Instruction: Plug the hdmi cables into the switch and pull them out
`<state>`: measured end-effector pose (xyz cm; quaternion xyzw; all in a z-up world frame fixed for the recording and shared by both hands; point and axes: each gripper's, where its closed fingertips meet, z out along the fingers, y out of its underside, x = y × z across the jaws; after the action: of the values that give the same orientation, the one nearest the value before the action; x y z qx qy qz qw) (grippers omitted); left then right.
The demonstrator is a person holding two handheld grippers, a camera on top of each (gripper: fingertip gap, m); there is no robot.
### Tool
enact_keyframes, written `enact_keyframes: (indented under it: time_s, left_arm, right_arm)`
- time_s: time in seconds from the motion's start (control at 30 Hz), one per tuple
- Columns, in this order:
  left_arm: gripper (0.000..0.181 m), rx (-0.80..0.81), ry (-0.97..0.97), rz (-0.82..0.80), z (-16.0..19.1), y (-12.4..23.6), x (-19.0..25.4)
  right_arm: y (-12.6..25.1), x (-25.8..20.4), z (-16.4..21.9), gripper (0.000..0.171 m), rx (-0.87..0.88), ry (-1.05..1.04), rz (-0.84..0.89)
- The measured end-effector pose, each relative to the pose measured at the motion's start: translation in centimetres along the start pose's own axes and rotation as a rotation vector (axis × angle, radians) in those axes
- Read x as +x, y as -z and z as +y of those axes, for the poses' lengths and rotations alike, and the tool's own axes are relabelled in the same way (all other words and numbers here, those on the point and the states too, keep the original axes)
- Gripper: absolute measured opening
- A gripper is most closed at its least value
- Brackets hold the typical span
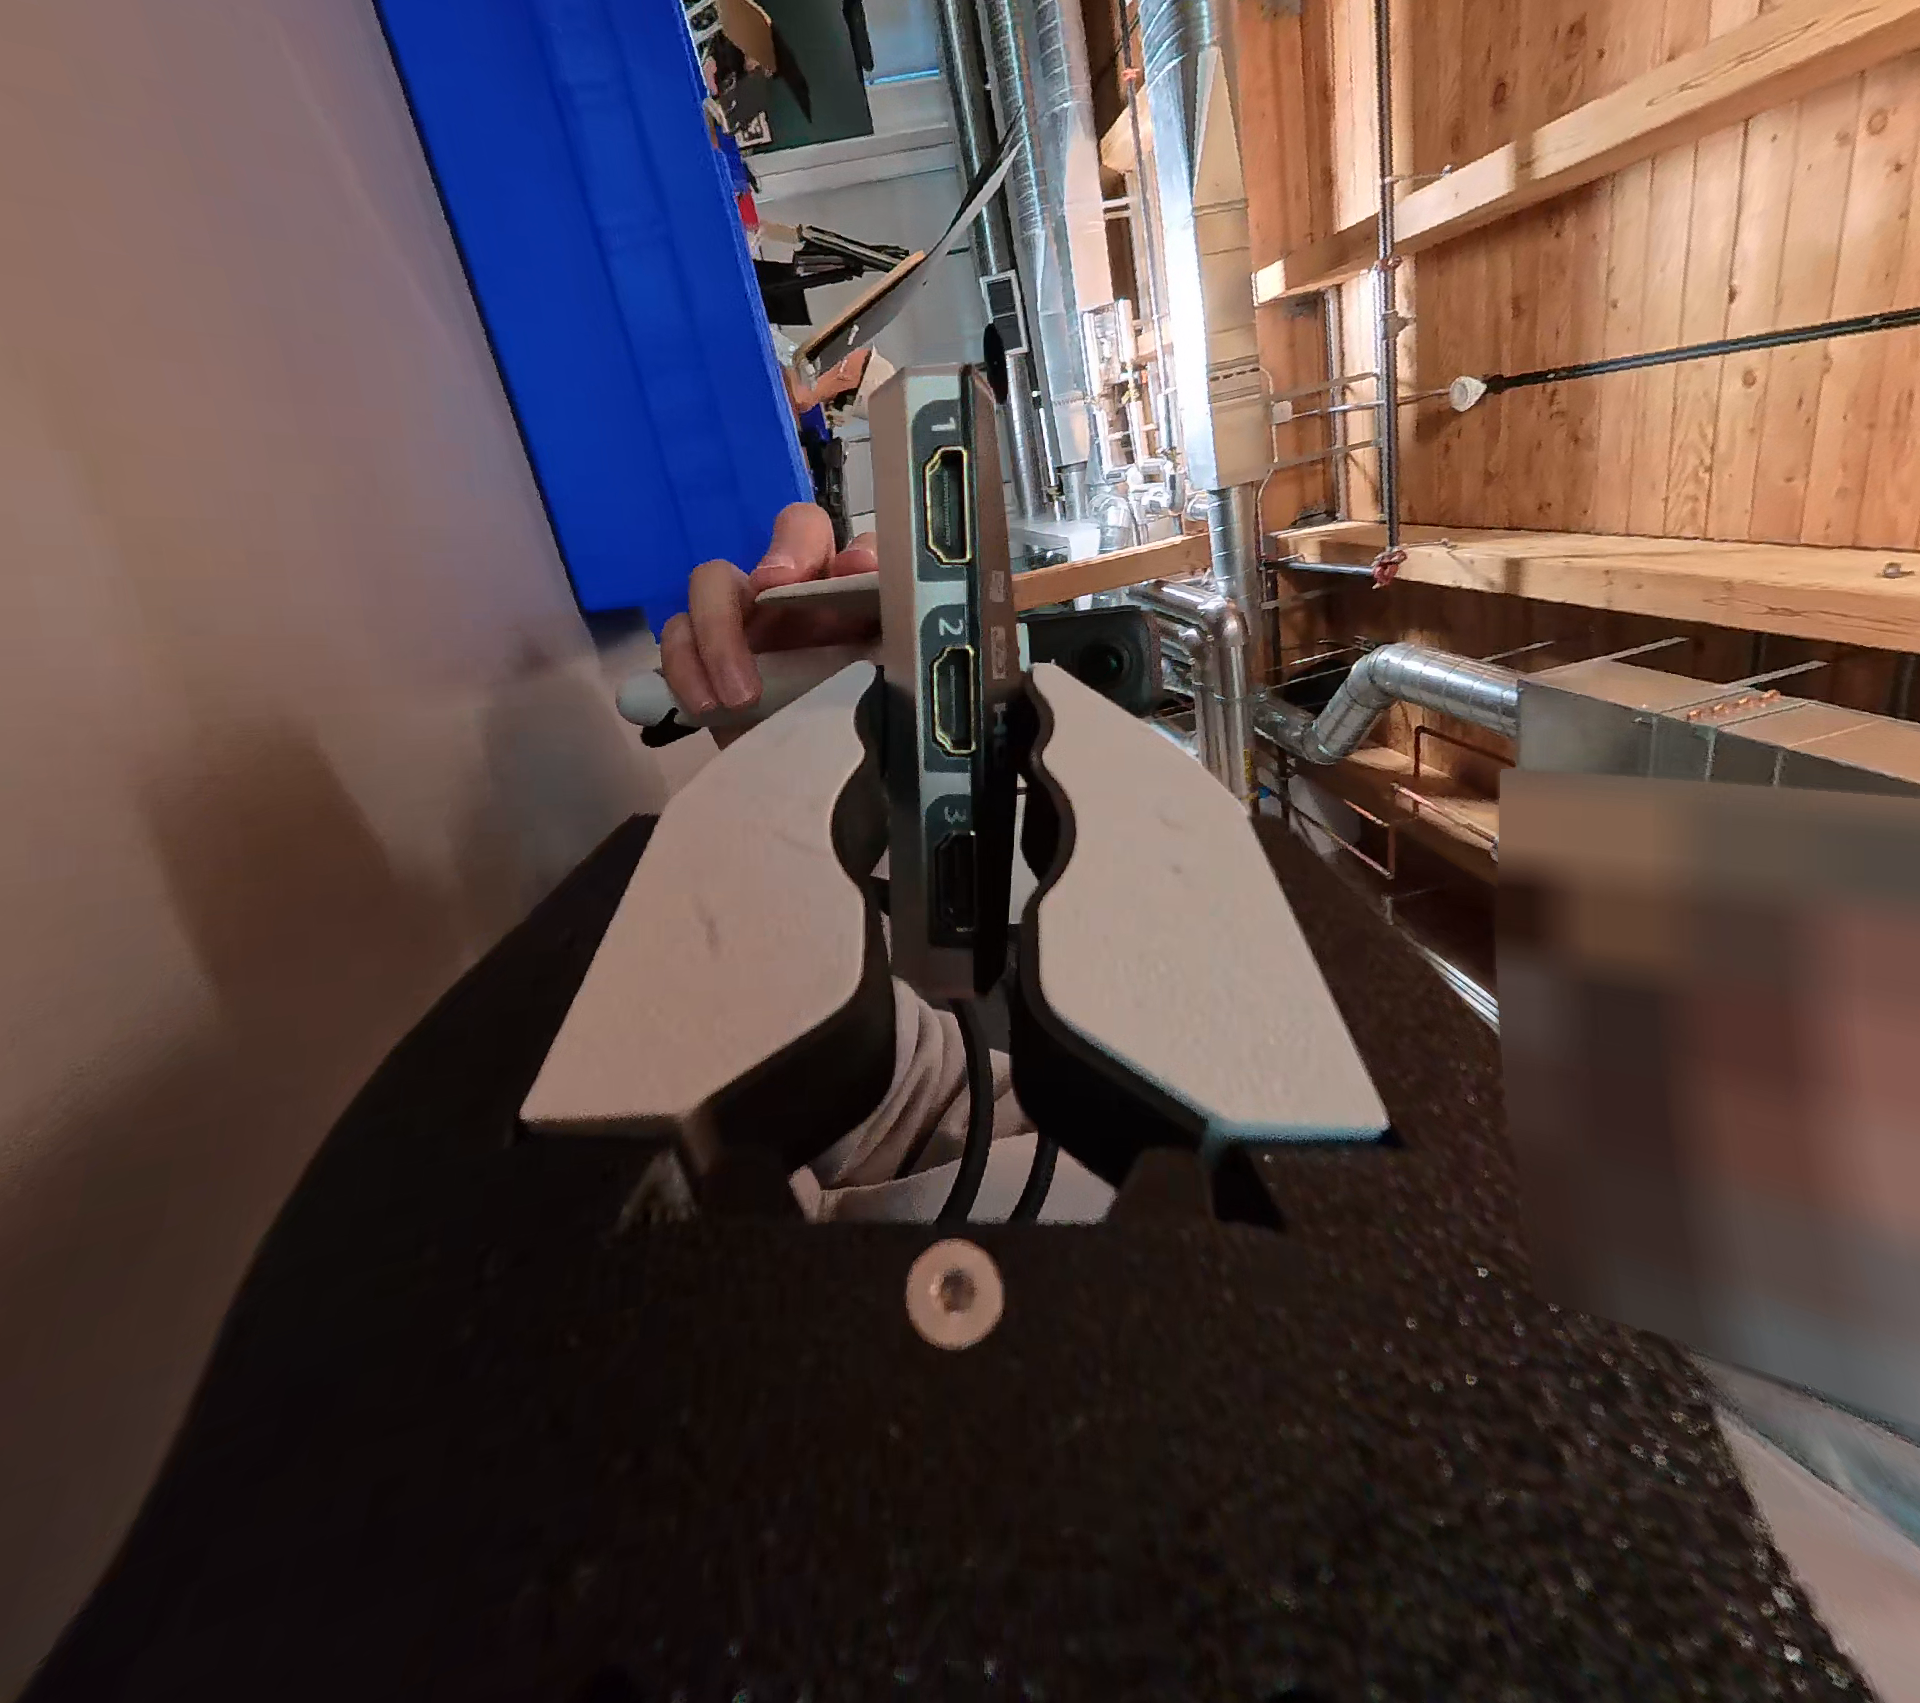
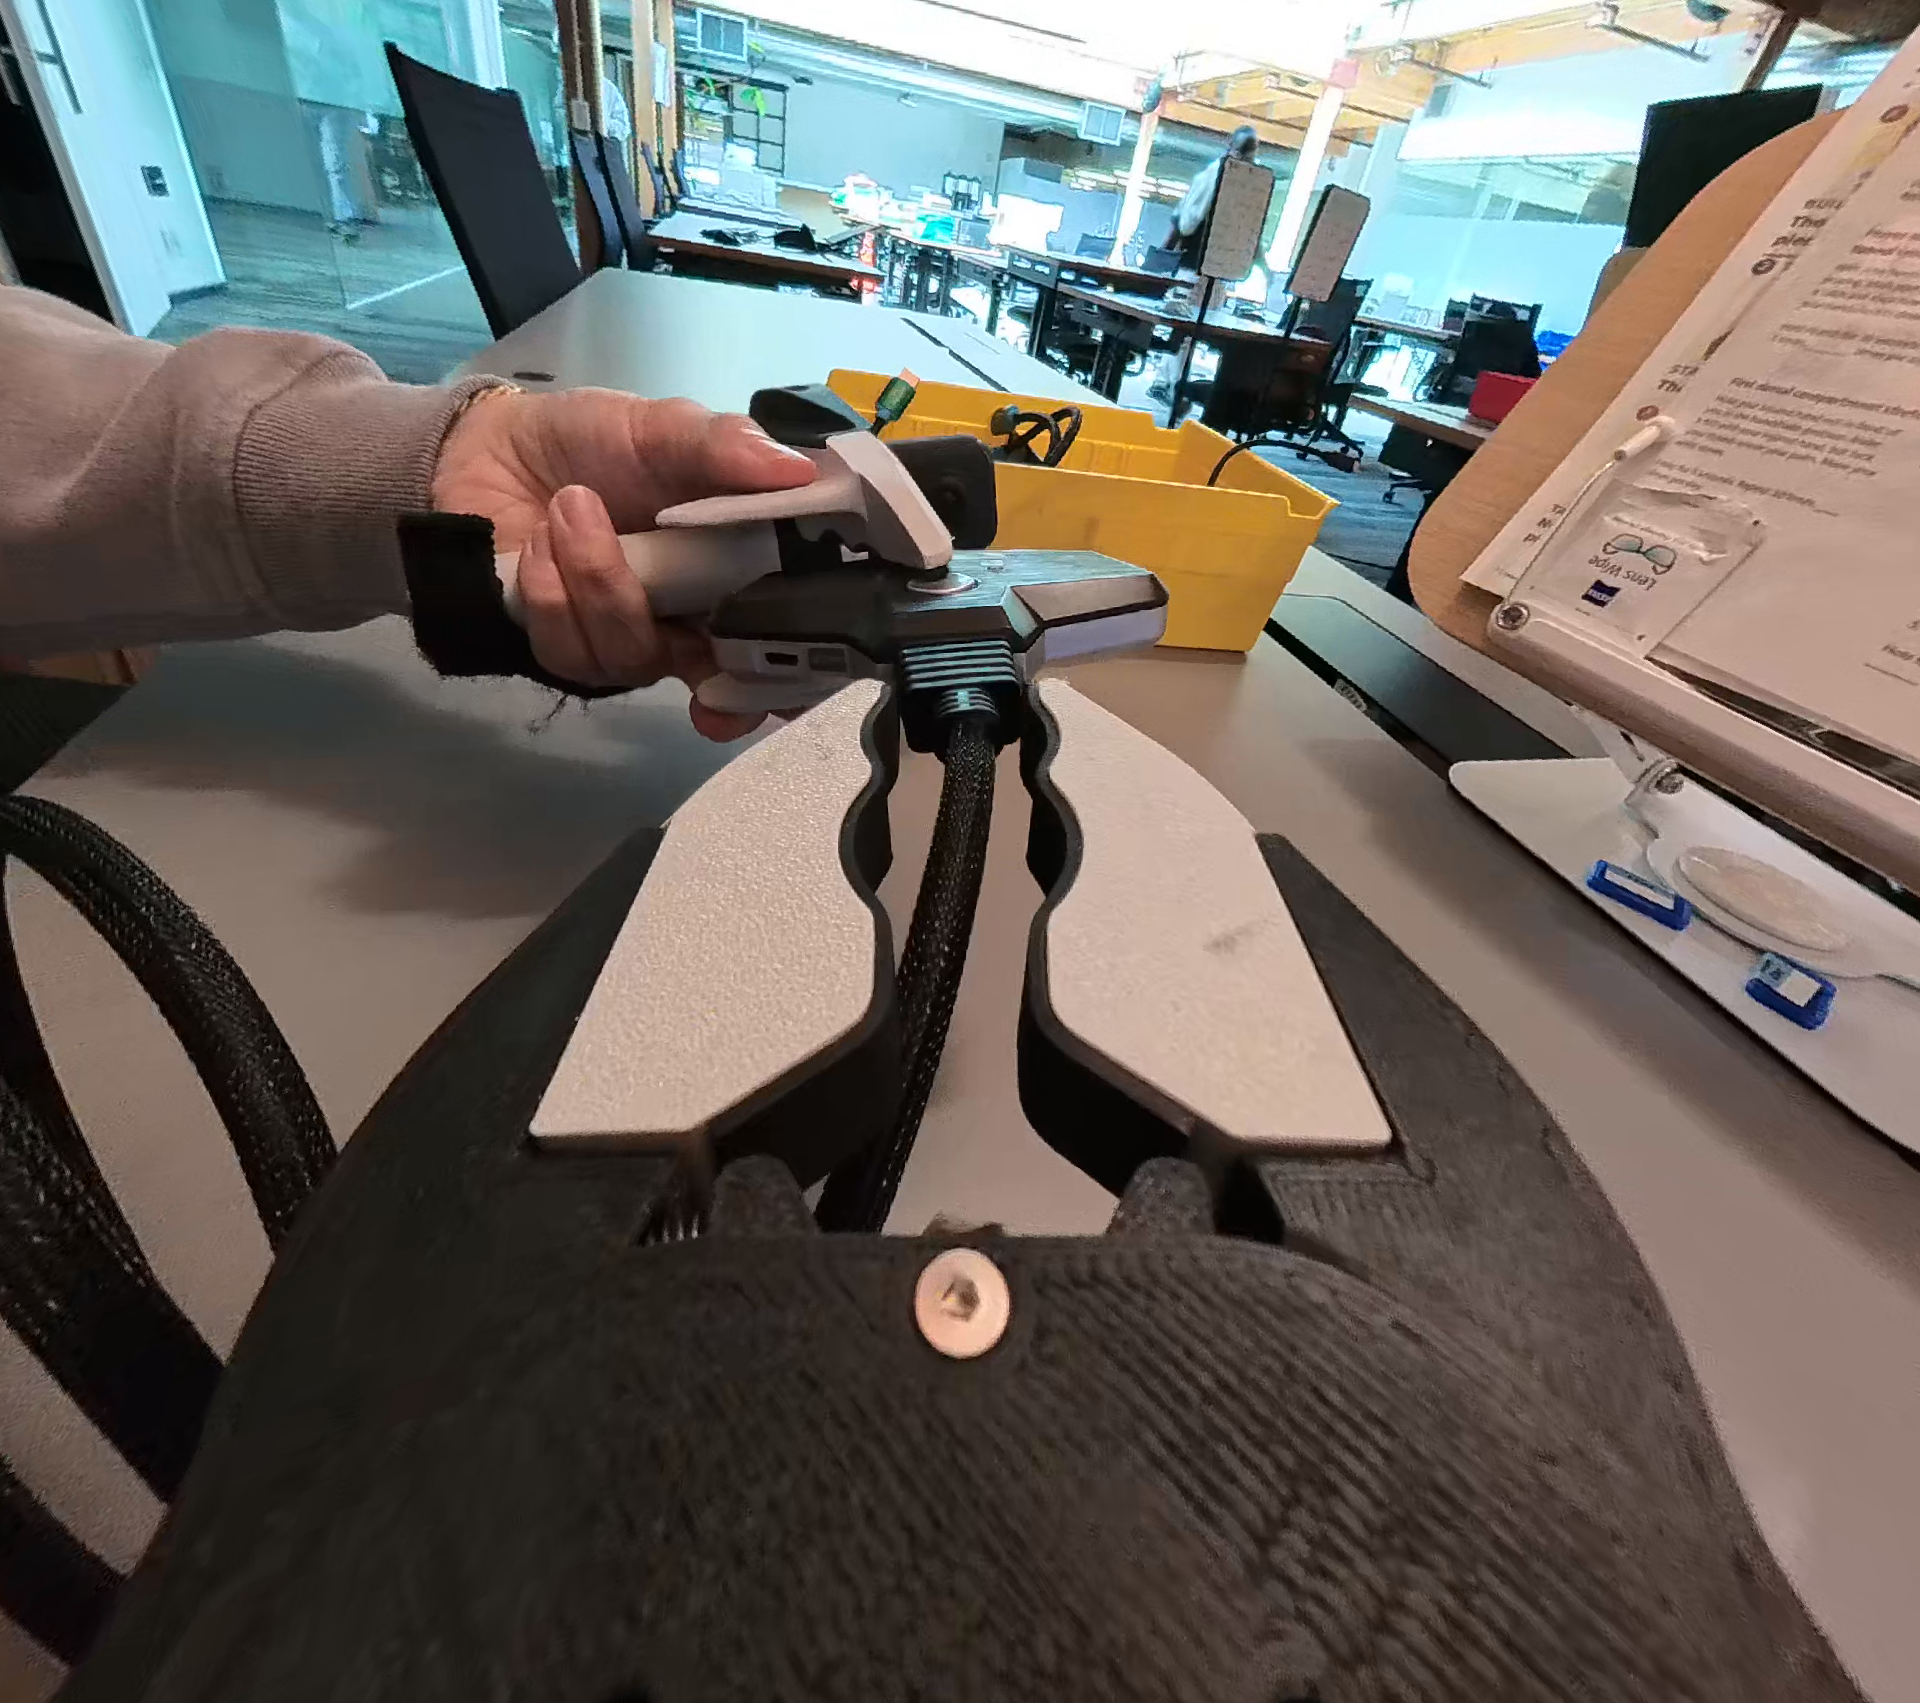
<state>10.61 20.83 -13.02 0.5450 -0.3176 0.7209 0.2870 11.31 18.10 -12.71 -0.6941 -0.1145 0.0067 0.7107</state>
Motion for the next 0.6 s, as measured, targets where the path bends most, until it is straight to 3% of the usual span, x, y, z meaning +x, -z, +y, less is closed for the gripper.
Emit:
enact_keyframes:
  time_s: [0.6]
  left_arm:
    - [0.022,0.035,-0.062,-0.146,0.0,0.0,-1.1]
  right_arm:
    - [-0.3,-0.5,2.0,0.022,-0.03,0.006,0.027]
